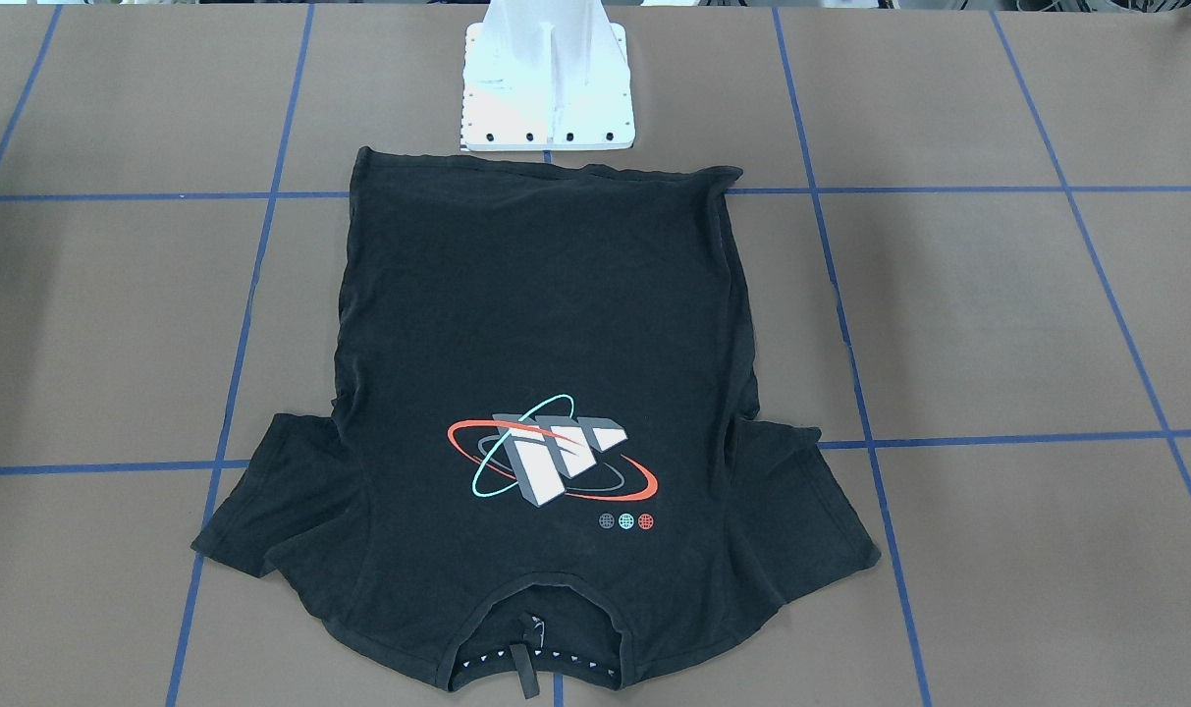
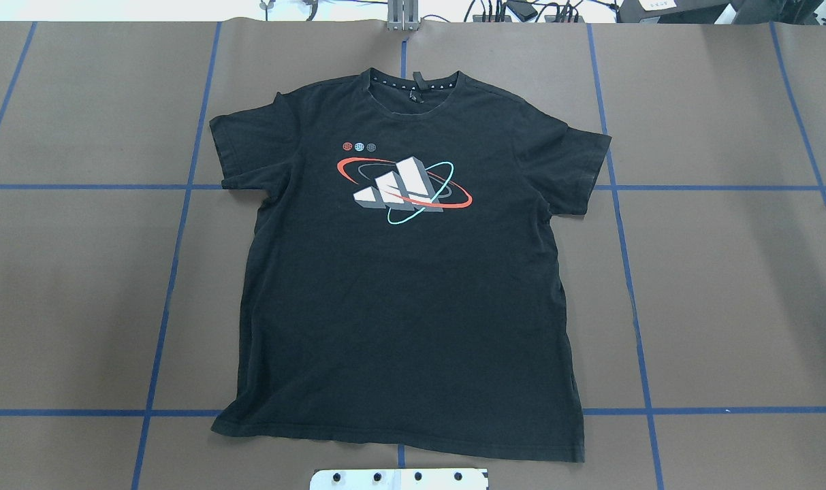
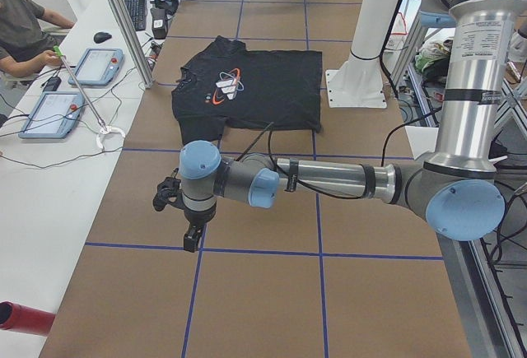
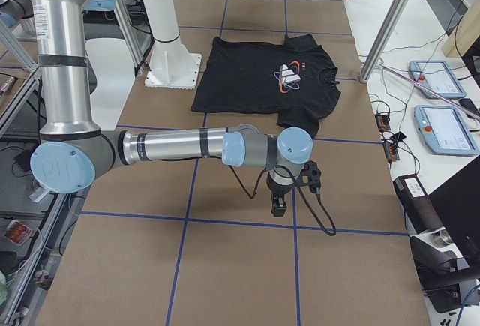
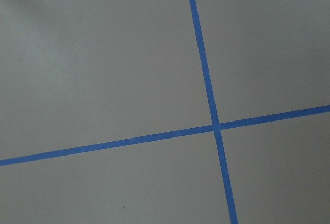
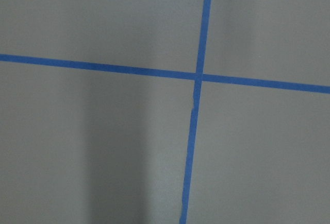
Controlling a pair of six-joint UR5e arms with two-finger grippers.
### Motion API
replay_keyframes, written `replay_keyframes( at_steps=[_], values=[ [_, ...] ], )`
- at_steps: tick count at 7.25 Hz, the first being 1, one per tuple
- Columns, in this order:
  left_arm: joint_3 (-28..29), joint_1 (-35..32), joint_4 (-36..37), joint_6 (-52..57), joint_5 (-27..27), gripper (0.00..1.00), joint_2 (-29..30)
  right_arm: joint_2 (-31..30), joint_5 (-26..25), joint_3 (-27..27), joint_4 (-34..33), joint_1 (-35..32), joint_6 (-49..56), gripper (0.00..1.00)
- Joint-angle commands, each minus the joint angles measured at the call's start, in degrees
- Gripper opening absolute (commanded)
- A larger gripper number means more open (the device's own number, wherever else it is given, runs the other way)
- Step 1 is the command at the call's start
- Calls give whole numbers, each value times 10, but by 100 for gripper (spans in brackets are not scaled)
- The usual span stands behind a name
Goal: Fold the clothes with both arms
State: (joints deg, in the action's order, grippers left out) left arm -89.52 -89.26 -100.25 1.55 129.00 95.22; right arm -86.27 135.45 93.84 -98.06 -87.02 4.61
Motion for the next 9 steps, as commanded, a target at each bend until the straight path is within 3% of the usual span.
replay_keyframes(
  at_steps=[1,2,3,4,5,7,8,9],
  values=[
    [8,5,-16,0,38,100,44,61,0,-10,8,41,-20,100],
    [24,35,-103,-11,38,100,52,81,-5,-16,25,63,-28,100],
    [50,39,-175,-61,38,100,52,141,-16,-38,62,90,-46,100],
    [59,40,-236,-118,37,100,60,175,-61,-56,75,120,-68,100],
    [65,40,-268,-182,37,100,67,222,-72,-121,147,142,-106,100],
    [85,75,-282,-254,35,100,87,228,-77,-228,412,202,-281,100],
    [94,79,-302,-269,34,100,89,266,-91,-274,459,230,-356,100],
    [94,79,-307,-272,27,100,90,285,-92,-284,463,243,-369,100]
  ],
)
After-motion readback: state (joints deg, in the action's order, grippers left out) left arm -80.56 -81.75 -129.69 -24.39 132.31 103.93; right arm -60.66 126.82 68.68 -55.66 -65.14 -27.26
